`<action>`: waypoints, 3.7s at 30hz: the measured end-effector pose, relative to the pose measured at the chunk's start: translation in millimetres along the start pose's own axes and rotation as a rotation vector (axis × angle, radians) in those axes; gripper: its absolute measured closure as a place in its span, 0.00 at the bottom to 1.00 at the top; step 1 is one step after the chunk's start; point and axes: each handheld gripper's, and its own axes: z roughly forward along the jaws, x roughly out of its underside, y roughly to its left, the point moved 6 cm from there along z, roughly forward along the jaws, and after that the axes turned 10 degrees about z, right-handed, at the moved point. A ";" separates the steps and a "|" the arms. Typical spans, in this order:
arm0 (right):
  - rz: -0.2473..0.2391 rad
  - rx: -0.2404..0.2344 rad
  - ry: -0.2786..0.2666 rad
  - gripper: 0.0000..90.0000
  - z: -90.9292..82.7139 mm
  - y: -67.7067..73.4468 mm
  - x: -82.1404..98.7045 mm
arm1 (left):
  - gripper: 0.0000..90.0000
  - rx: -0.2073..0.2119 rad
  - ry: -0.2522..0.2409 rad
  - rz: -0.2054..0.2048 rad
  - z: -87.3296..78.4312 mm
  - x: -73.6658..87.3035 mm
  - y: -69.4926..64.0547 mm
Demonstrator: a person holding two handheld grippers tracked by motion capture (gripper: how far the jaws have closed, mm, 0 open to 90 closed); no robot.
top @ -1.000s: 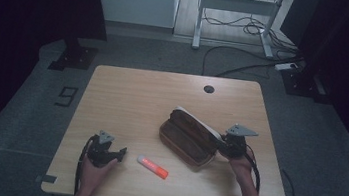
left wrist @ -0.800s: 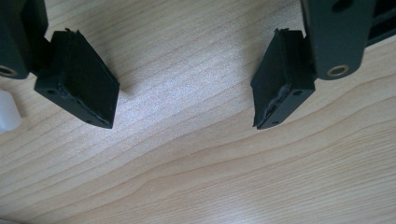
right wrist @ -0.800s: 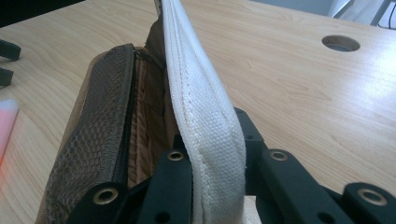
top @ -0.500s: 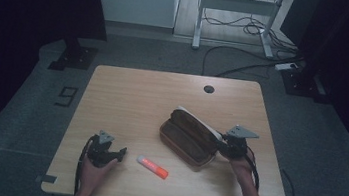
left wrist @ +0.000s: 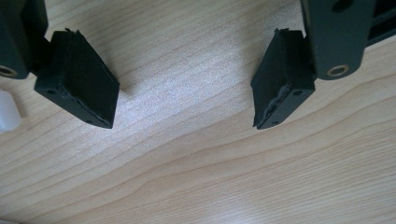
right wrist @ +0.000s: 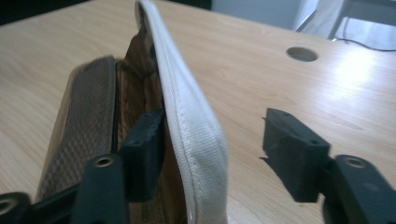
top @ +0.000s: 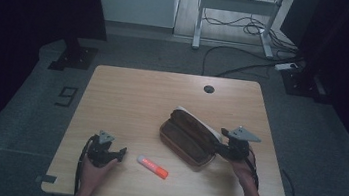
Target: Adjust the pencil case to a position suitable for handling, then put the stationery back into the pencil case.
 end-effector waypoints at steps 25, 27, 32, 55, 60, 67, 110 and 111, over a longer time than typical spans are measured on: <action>0.025 -0.072 -0.058 0.32 -33.8 45.4 -9.9 | 0.25 0.000 0.000 0.000 0.0 0.0 0.0; 0.021 -0.089 -0.049 0.32 -31.3 51.8 -8.5 | 0.25 0.000 0.000 0.001 0.0 0.0 0.1; 0.006 -0.129 -0.029 0.32 -24.4 68.5 -5.2 | 0.25 0.000 0.000 0.000 0.0 0.0 0.0; 0.003 -0.240 0.049 0.35 2.8 106.7 12.4 | 0.25 0.000 0.000 0.000 0.0 0.0 0.0; -0.003 -0.244 0.062 0.35 8.1 113.5 14.9 | 0.25 0.000 0.000 0.000 0.0 0.0 0.0; -0.010 -0.258 0.072 0.36 15.1 125.9 15.3 | 0.25 0.000 0.000 0.000 0.0 0.0 0.0; -0.113 -0.332 0.281 0.55 60.9 186.7 65.8 | 0.25 0.000 0.000 0.000 0.0 0.0 0.1; -0.115 -0.331 0.289 0.56 61.3 187.0 67.5 | 0.25 0.000 0.000 0.000 0.0 0.0 0.1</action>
